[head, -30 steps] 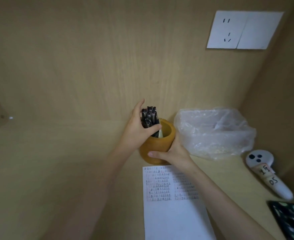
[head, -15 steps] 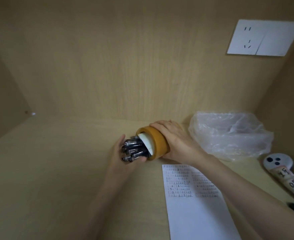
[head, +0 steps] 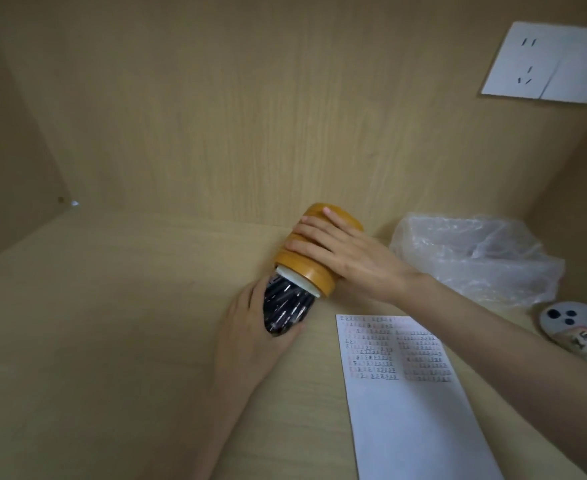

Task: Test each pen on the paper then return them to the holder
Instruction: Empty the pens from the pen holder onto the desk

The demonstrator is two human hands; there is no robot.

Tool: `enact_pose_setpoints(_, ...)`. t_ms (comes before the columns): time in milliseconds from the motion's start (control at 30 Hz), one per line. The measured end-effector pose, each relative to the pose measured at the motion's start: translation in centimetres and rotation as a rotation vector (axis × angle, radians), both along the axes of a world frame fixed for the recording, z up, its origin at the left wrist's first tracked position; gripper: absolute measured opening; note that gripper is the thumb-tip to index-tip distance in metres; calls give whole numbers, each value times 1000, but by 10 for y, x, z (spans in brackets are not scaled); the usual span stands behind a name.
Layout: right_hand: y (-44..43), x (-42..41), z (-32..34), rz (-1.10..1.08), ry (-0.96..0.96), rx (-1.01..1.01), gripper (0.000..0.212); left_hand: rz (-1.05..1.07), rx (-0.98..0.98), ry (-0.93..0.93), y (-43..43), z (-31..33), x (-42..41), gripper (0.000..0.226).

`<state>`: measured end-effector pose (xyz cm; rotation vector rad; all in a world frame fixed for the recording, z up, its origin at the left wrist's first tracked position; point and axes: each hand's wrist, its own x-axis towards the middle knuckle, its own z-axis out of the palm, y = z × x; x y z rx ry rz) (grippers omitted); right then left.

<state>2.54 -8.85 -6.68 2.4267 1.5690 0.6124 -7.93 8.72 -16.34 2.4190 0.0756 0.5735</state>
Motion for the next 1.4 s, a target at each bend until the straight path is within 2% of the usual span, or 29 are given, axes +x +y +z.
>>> enact_pose_setpoints(100, -4, 7, 3, -28, -56, -10, 62, 16, 17, -24, 0, -2, -2, 90)
enact_pose_setpoints(233, -3, 5, 9, -57, -72, 11, 69, 36, 26, 46, 1, 0, -3, 101)
enact_pose_setpoints(500, 23, 3, 3, 41, -137, -13, 52, 173, 139, 22, 7, -2, -6, 104)
enact_pose_setpoints(600, 19, 16, 7, -13, -151, 13, 61, 183, 192, 5, 9, -5, -6, 97)
enact_pose_setpoints(700, 12, 25, 11, -100, -181, 38, 85, 204, 225, 41, 9, -7, -5, 93)
enact_pose_setpoints(867, -7, 39, 8, -283, -119, 212, 84, 257, 296, 53, 9, -11, -4, 84)
enact_pose_setpoints(933, -16, 41, 5, -346, -38, 368, 85, 263, 329, 73, 9, -14, -3, 88)
enact_pose_setpoints(1067, -21, 27, -1, -464, 398, 878, 99, 263, 331, 93, 8, -16, -1, 101)
enact_pose_setpoints(1133, -21, 20, -6, -537, 560, 1062, 104, 247, 306, 83, 6, -12, -1, 101)
enact_pose_setpoints(1267, -23, 11, -21, -695, 811, 1281, 104, 186, 309, -37, 5, -6, -3, 66)
enact_pose_setpoints(1400, -26, 3, -34, -733, 817, 1303, 103, 91, 299, -138, 4, -6, -7, 41)
